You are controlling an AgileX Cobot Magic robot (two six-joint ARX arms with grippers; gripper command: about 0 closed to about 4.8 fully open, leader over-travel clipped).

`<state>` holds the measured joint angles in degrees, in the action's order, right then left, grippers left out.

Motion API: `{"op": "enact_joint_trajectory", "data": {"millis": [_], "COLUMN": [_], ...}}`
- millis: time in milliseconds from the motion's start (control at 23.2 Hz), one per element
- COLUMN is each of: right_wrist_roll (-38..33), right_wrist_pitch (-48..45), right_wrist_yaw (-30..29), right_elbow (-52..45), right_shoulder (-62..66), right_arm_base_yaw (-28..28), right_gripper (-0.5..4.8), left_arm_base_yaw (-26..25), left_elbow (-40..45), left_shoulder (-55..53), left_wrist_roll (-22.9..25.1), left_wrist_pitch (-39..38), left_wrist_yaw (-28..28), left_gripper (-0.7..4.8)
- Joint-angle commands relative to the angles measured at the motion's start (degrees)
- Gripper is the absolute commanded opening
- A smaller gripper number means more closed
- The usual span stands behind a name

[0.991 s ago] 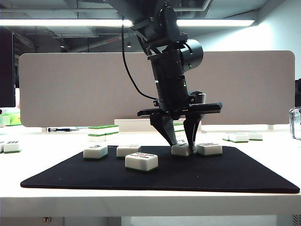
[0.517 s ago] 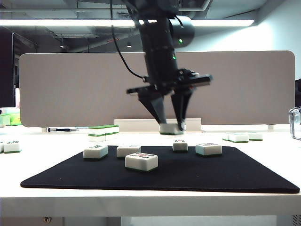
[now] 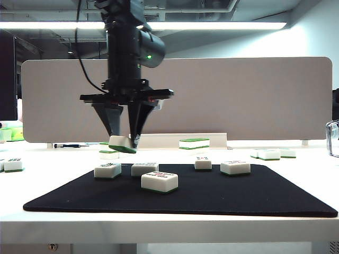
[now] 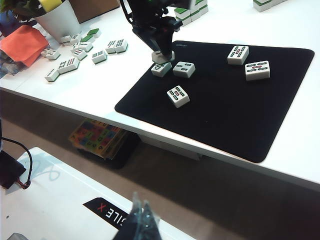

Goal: Align six mahjong tiles in a row on the table.

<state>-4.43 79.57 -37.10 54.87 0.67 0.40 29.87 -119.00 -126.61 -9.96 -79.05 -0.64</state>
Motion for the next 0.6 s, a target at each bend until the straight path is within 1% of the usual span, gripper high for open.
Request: {"op": "enact_joint_trajectory", "data": {"millis": [43, 86, 216, 388, 603], "right_wrist_roll": [0.2, 0.2, 0.2, 0.2, 0.2], "right_wrist_pitch": [-0.5, -0.5, -0.5, -0.5, -0.5], "right_wrist_yaw": [0.0, 0.0, 0.1, 0.1, 0.1], "right_elbow": [0.2, 0.2, 0.2, 0.2, 0.2], "right_shoulder": [-0.7, -0.7, -0.7, -0.7, -0.7], "right_arm_base_yaw": [0.1, 0.1, 0.1, 0.1, 0.1], "right_gripper": [-0.01, -0.01, -0.01, -0.01, -0.01], "left_arm_base_yaw": [-0.1, 0.0, 0.0, 0.0, 0.0], "left_elbow": [-0.1, -0.1, -0.1, 0.2, 0.3], "left_shoulder": [0.5, 0.3, -0.2, -1.1, -2.0], "left_wrist_roll": [0.1, 0.2, 0.3, 0.5, 0.5], "left_wrist_pitch": [1.6, 2.2, 3.0, 3.0, 3.3], "left_wrist_yaw": [2.2, 3.4, 3.5, 7.2, 7.5], "left_gripper": [1.49, 1.49, 1.49, 1.49, 1.49]}}
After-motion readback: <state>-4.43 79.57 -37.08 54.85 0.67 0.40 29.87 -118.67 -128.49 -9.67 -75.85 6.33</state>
